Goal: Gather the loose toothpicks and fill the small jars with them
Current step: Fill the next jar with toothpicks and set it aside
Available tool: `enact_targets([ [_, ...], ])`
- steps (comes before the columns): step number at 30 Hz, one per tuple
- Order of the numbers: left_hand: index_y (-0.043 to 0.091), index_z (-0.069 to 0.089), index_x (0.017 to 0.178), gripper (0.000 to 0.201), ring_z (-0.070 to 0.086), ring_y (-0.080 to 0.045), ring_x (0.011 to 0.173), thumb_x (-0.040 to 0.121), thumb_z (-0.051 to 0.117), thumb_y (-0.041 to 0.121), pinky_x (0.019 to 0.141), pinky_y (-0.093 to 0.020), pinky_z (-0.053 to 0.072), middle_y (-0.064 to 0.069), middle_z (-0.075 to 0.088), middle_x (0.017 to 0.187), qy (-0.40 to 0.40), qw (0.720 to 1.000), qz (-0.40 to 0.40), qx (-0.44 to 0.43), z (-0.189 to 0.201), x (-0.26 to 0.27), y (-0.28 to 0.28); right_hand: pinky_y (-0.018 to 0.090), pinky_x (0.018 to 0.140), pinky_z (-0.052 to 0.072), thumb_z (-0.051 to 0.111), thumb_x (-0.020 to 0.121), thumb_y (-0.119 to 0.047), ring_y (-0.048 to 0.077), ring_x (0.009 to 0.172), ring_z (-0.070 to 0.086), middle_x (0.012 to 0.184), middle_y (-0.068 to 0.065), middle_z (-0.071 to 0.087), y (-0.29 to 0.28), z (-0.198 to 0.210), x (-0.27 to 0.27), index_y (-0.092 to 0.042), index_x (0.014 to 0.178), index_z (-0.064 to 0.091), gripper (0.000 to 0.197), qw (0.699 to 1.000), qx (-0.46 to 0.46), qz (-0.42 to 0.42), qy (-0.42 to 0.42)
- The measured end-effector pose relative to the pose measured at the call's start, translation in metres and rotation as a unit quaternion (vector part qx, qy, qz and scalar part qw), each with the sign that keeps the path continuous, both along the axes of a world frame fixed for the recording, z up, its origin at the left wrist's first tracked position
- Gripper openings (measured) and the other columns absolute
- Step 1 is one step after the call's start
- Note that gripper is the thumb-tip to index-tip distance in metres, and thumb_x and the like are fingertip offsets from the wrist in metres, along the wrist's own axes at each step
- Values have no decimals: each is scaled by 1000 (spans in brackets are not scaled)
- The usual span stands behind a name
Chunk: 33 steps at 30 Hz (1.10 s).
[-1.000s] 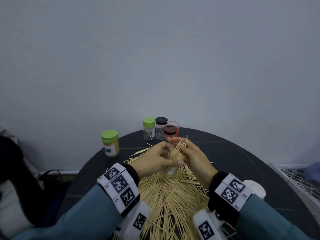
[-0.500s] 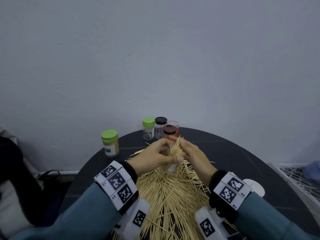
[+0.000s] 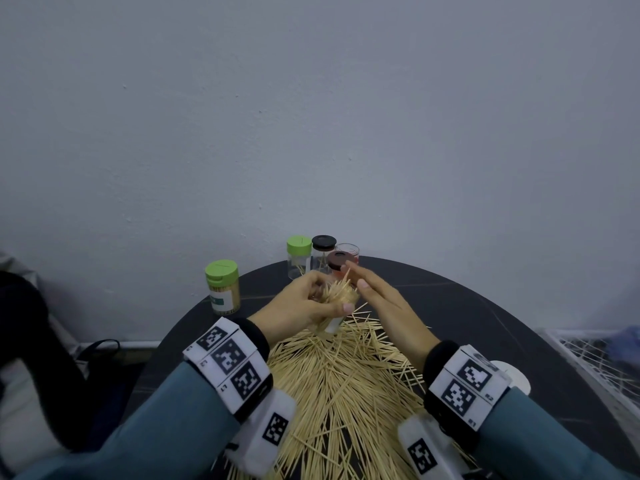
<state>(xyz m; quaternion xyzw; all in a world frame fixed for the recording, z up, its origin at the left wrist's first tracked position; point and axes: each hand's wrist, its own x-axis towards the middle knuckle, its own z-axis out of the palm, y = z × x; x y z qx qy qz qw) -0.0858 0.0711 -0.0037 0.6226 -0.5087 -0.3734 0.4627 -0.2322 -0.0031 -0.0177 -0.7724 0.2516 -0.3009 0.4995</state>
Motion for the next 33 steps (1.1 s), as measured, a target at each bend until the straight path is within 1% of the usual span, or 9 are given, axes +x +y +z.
enact_targets([
  [6,11,50,115,43,63,-13,85,79,72,16,74,-23,51,-7,64,100,7,1000,3,-3,-2,2,-1,-3,89,27,32,100,-30,-6,128,33,140,-17,42,1,-2,3,-30,140,39,41,999,-14,34,39],
  [9,13,50,112,41,62,-12,84,78,72,16,73,-23,51,-4,63,96,7,1000,13,-7,-2,3,-2,3,94,25,34,99,-31,-5,128,31,140,-18,39,0,-2,2,-31,142,36,42,999,-32,15,29],
  [11,12,50,116,44,62,-12,86,78,72,17,71,-21,52,-5,63,99,7,1000,20,-7,-1,4,-2,-2,90,23,33,99,-32,-9,128,28,142,-21,36,-1,0,1,-29,141,38,42,999,-36,19,29],
  [16,13,50,115,44,62,-16,91,78,73,18,82,-29,51,-6,64,103,2,999,38,-12,-1,6,-2,-1,89,23,34,99,-30,-7,130,27,143,-20,35,-2,1,1,-30,136,44,38,997,-65,20,43],
  [21,12,51,119,51,63,-23,104,75,76,19,92,-37,50,-10,65,113,-5,998,60,-11,-1,14,1,5,92,38,44,98,-19,2,120,46,130,-10,51,-8,6,-3,-18,134,46,37,994,-84,-19,71],
  [24,15,52,118,53,61,-22,107,73,78,20,97,-39,49,-8,64,114,-15,997,72,-13,-2,22,4,22,101,35,55,93,-21,11,124,45,137,-1,48,-17,10,-4,-15,136,42,45,954,-143,-10,264],
  [28,17,52,116,52,60,-21,107,72,79,19,92,-33,48,-6,64,112,-27,997,77,-12,-3,32,6,32,105,37,68,82,-37,19,129,41,141,4,42,-25,6,6,-13,140,32,72,847,-184,9,498],
  [30,18,51,114,50,60,-20,105,73,78,19,87,-28,48,-5,64,111,-34,996,80,-10,-3,35,8,36,103,40,71,76,-45,22,126,42,139,6,42,-27,0,14,-12,139,32,81,822,-186,-1,539],
  [33,19,50,114,51,59,-20,108,72,79,20,93,-31,47,-7,62,117,-39,996,84,-5,-3,40,10,35,103,40,70,77,-44,23,125,43,139,8,42,-26,-8,24,-9,138,34,79,814,-194,-10,547],
])
